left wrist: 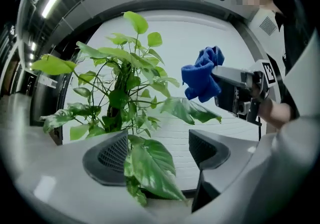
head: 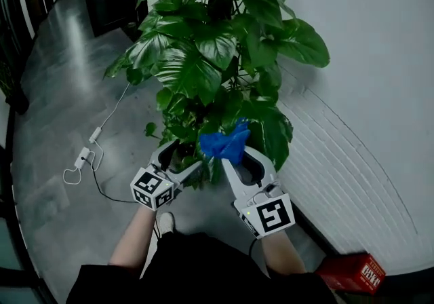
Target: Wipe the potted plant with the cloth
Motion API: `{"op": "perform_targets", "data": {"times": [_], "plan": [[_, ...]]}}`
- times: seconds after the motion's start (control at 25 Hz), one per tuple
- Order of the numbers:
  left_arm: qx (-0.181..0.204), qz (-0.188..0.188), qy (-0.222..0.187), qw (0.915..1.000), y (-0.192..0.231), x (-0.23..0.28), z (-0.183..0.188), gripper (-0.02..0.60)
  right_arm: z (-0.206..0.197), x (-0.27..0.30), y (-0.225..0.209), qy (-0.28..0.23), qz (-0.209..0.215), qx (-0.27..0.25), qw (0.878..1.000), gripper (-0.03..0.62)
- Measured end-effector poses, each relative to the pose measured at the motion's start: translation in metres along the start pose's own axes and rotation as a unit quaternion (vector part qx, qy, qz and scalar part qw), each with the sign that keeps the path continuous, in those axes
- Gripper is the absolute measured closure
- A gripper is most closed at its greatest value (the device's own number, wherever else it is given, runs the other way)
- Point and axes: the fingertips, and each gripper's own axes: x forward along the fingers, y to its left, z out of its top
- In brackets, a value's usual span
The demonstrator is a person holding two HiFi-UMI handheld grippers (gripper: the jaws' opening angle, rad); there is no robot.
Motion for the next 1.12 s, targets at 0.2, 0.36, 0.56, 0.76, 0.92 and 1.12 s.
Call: {"op": "perform_targets", "data": {"times": [0.2, 0.36, 0.56, 0.76, 0.92, 1.12], "plan": [[0.057, -0.057, -0.007, 0.9967, 0.092, 0.026, 0.040, 0.207, 0.033, 0.085, -0.007, -0.026, -0.065, -0.026, 0.997, 0.491], [0.095, -0.123, -0.025, 0.9876, 0.128, 0.058, 0.076, 0.207, 0.062, 0.128, -0.020, -0.047, -0.115, -0.028, 0.992, 0.491], [0.142, -0.200, -0.060, 0.9675, 0.126, 0.082, 0.120, 0.209, 0.097, 0.156, -0.035, -0.064, -0.158, 0.009, 0.985, 0.491], [0.141, -0.218, -0.087, 0.9620, 0.119, 0.087, 0.138, 0.209, 0.123, 0.182, -0.035, -0.054, -0.168, -0.027, 0.984, 0.491], [0.139, -0.221, -0.093, 0.9608, 0.110, 0.089, 0.150, 0.210, 0.118, 0.211, -0.057, -0.014, -0.201, -0.034, 0.979, 0.491], [0.196, -0.222, -0.101, 0.9498, 0.095, 0.077, 0.162, 0.210, 0.074, 0.241, -0.065, 0.068, -0.188, 0.013, 0.980, 0.492]]}}
